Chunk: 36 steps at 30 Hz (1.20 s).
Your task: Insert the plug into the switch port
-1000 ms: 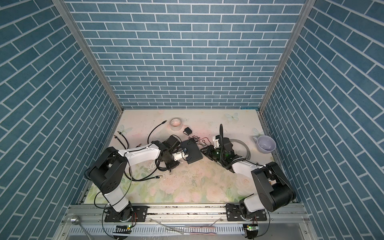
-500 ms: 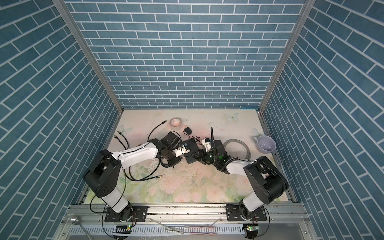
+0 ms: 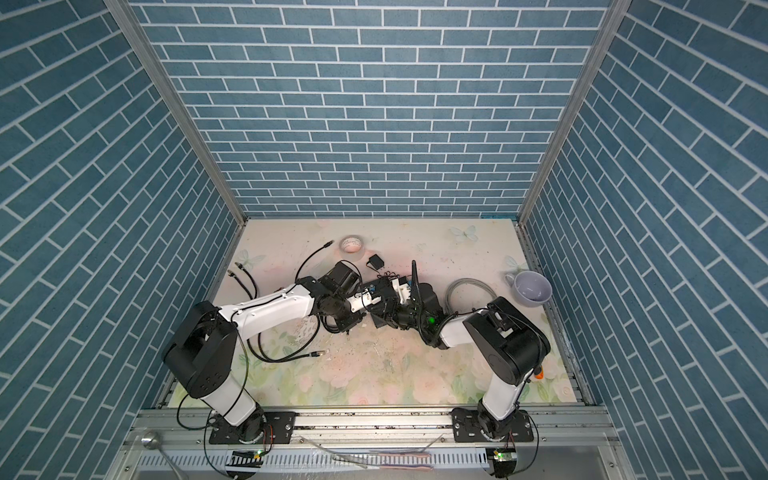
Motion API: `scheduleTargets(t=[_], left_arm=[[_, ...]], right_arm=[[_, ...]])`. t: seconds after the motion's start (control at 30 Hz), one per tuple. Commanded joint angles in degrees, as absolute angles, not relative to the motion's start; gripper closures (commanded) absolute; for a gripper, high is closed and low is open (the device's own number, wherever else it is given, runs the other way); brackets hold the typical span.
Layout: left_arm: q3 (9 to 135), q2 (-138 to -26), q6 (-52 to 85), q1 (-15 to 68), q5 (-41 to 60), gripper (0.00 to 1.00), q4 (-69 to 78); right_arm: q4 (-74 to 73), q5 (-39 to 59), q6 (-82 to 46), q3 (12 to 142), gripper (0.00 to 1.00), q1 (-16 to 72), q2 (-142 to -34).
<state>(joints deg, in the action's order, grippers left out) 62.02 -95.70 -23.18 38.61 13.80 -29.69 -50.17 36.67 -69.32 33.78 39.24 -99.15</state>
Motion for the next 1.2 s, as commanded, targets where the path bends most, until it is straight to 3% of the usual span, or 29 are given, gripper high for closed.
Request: scheduleTargets(t=[0.0,0.27,0.53,0.67,0.93,1.17], left_arm=[[63.1,-94.3,-23.7,38.7,14.3,1.0,-30.6],[63.0,-93.9,-23.9,38.7,14.1,1.0,-30.5],[62.4,-93.4,-23.4,38.6,12.3,1.0,-29.2],[59.6,-91.4,-22.0,38.1,12.6,0.79,-25.5],[51.2,-86.6,-18.1,35.8,16.5,0.7,-15.3],[46.7,-84.4,-14.2,34.0,20.3,0.69,-7.7]], right_arm=[[-52.2,36.4,-71.4,36.1,0.64,39.8,-100.6],[-52.6,36.5,-72.3,37.6,0.74,40.2,-103.2],[-53.8,37.2,-73.6,37.2,0.93,40.5,-103.4],[-58.2,37.0,-76.5,35.8,0.97,40.4,-104.3],[-62.9,35.9,-80.3,34.4,0.98,40.3,-105.0],[-66.7,36.6,-82.9,33.4,0.98,39.7,-104.9]])
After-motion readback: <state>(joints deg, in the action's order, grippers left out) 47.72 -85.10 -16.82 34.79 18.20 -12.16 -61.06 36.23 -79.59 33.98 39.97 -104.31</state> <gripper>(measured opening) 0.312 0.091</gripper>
